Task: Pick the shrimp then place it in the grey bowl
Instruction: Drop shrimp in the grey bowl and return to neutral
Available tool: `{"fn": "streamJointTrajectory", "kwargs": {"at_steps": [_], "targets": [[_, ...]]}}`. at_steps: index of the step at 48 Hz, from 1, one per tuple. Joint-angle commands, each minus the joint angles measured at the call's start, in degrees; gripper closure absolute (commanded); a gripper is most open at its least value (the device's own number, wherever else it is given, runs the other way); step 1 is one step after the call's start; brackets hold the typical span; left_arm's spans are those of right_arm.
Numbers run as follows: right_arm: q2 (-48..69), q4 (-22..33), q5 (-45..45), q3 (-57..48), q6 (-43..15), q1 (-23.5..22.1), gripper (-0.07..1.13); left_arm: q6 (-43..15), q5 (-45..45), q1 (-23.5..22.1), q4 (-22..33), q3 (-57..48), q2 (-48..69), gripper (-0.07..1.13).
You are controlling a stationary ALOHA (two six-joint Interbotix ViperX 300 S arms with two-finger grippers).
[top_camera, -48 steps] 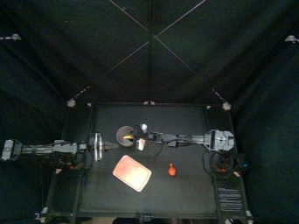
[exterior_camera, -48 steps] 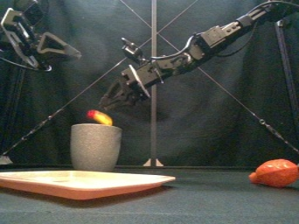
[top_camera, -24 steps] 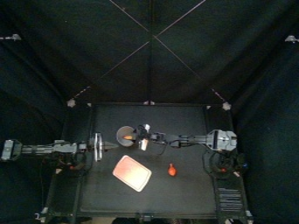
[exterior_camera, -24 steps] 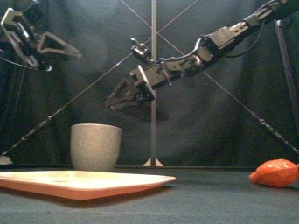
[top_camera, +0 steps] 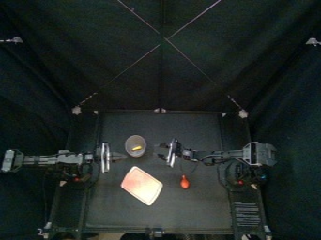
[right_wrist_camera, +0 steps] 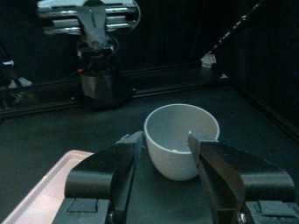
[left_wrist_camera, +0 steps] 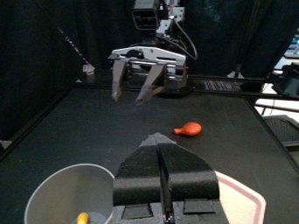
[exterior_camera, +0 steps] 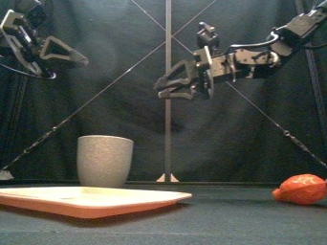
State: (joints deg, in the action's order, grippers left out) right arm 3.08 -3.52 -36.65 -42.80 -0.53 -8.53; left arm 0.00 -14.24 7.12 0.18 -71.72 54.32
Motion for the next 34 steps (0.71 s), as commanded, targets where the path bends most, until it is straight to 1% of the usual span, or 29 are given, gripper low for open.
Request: {"fn": "streamJointTrajectory", "kwargs": {"at_steps": [1, 13, 25, 34], "targets": [[3.8, -0.9, -2.1, -2.2, 0.3, 1.1, 0.22, 0.0, -0.4, 0.0, 0.0, 0.7, -0.3, 1.0], [4.9, -1.4, -2.2, -6.3, 0.2, 3.3, 0.22, 0.1, -0.5, 0.2, 0.0, -0.1, -0.2, 1.0], [4.7, -3.3, -2.2, -7.2, 0.2, 5.9, 0.22, 0.1, -0.5, 0.4, 0.0, -0.5, -0.2, 1.0], [4.4, -4.5, -2.2, -7.7, 0.3, 6.2, 0.22, 0.1, -0.5, 0.4, 0.2, -1.1, -0.2, 1.0]]}}
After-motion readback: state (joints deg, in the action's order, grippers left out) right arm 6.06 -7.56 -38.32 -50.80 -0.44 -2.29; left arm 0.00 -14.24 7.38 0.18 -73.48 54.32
